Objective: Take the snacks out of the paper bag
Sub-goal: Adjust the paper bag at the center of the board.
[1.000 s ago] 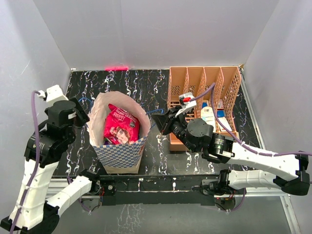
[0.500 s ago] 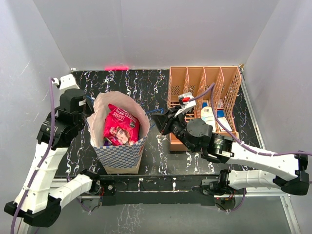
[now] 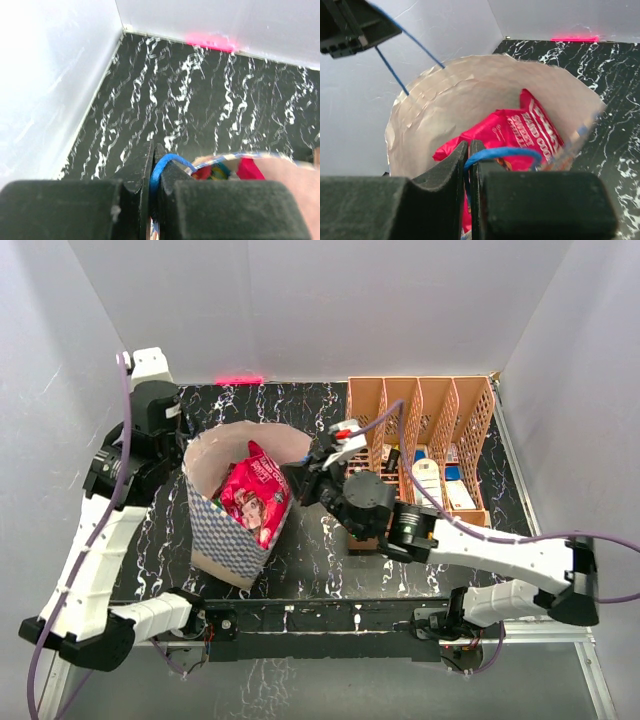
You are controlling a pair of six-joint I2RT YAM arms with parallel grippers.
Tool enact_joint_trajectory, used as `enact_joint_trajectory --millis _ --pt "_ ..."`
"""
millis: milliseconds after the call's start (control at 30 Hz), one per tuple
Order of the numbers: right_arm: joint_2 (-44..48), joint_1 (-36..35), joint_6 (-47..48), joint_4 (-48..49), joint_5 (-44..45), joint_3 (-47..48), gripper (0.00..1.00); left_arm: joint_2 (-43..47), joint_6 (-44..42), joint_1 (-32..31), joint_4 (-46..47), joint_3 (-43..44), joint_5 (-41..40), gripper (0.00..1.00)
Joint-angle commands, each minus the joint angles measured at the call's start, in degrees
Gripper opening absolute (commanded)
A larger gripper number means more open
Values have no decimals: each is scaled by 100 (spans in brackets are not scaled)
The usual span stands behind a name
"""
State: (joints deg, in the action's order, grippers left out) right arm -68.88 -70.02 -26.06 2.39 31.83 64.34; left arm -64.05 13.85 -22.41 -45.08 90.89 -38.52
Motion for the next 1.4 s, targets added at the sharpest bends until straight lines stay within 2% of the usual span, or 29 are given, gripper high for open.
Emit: enact_joint_trajectory --millis 0,267,533,600,700,900,1067,1367 --pt "-679 10 229 1012 68 713 9 -198 -1302 0 2024 569 -811 0" --pt "-2263 12 255 1718 -348 1649 10 -535 -3421 17 4134 444 -1385 0" --pt "-2972 15 299 1998 -707 2139 10 -117 -3989 120 4998 27 -1774 0" --pt "-3007 17 292 2000 -748 2100 10 95 -3684 121 4814 -118 -1636 0" --pt "-2915 20 112 1954 -795 1774 10 544 -2652 115 3598 -454 -1045 0" --pt "-2492 12 -407 1630 -1092 838 11 1553 -1165 110 1939 -1146 1049 0" --pt "-2165 15 -851 1271 -1441 312 11 2048 -749 113 1568 -1510 2400 0" --pt "-1600 21 -1270 803 -1973 -456 19 2280 -246 114 1132 -1745 3307 0"
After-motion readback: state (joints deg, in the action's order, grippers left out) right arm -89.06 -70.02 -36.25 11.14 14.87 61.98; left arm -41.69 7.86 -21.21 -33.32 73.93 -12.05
